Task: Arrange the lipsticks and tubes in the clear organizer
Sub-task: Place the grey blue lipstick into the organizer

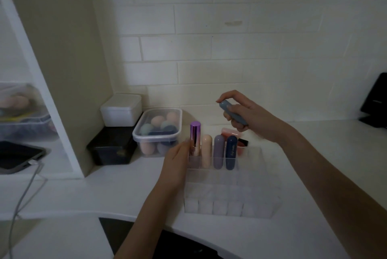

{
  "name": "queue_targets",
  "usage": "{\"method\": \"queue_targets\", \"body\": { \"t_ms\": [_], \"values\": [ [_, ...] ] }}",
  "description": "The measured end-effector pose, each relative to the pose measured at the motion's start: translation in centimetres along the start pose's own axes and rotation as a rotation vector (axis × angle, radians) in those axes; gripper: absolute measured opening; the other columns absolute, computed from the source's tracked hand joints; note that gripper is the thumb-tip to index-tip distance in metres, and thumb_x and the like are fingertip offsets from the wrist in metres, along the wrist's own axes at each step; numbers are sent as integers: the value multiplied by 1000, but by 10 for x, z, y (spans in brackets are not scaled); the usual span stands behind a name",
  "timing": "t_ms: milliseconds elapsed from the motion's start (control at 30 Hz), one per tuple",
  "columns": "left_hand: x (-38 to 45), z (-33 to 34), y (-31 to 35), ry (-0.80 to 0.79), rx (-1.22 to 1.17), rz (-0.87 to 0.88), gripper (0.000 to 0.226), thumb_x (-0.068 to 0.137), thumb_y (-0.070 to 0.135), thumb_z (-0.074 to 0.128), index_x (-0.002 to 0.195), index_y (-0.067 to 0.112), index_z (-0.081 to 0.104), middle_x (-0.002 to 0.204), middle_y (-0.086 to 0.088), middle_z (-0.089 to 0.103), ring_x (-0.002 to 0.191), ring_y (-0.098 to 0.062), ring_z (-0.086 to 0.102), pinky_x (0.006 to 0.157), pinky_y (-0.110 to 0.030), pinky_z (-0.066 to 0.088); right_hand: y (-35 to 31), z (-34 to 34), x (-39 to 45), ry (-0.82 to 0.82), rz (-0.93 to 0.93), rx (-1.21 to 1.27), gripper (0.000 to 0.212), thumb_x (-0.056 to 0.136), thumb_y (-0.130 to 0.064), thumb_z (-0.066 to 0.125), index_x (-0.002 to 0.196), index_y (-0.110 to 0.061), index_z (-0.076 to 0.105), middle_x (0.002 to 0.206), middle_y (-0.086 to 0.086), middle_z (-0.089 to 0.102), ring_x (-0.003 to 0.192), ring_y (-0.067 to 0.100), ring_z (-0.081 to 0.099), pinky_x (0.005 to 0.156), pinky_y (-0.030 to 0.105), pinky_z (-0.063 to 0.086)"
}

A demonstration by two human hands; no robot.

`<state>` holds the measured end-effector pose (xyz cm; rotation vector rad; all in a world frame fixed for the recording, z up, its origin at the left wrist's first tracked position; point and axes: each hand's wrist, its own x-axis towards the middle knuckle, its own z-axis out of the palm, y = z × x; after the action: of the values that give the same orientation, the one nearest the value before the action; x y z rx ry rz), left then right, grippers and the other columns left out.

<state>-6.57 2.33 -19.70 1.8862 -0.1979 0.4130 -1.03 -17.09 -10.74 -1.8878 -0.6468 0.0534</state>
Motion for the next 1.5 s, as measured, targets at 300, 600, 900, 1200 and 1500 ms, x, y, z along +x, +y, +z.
{"method": "queue_targets", "body": {
  "t_ms": [300, 600, 900, 1200, 1500],
  "values": [
    [-1, -1, 1, 4, 65, 65, 27, 101, 0, 33, 85, 6, 54, 74, 12, 51, 67, 1, 49, 64, -2, 39, -26, -35, -18, -164, 123, -227, 45, 95, -6, 47, 133, -30, 49, 111, 4, 58, 67, 5, 55, 62, 17, 47],
    [0, 1, -1, 8, 3, 42, 32, 87, 24, 33, 81, 5, 57, 74, -2, 54, 65, -8, 46, 58, -8, 38, -48, -54, -34, -157, 78, -408, 12, 79, -9, 69, 87, -18, 68, 81, 0, 64, 67, 10, 53, 62, 24, 44],
    [2, 2, -5, 46, -52, -4, 29, 100, 3, 33, 81, 6, 56, 75, -3, 56, 68, -13, 47, 56, -5, 39, -50, -37, -29, -257, 136, -486, 22, 75, -7, 74, 85, -14, 56, 88, 2, 63, 75, 14, 57, 69, 33, 46],
    [-1, 1, -2, 25, -107, -13, 39, 89, 24, 38, 80, -8, 57, 80, -14, 56, 75, -19, 46, 66, -30, 38, -40, -10, -19, -339, 243, -783, 29, 64, -27, 83, 64, -20, 54, 62, -10, 58, 59, 9, 50, 55, 23, 41],
    [-4, -2, 6, -12, -163, -76, 26, 96, 15, 40, 75, 10, 55, 74, -8, 55, 71, -17, 47, 66, -29, 38, -29, -1, -37, -178, 275, -615, 29, 70, -28, 79, 69, -16, 52, 63, -8, 49, 56, 6, 43, 55, 20, 33]
  ]
}}
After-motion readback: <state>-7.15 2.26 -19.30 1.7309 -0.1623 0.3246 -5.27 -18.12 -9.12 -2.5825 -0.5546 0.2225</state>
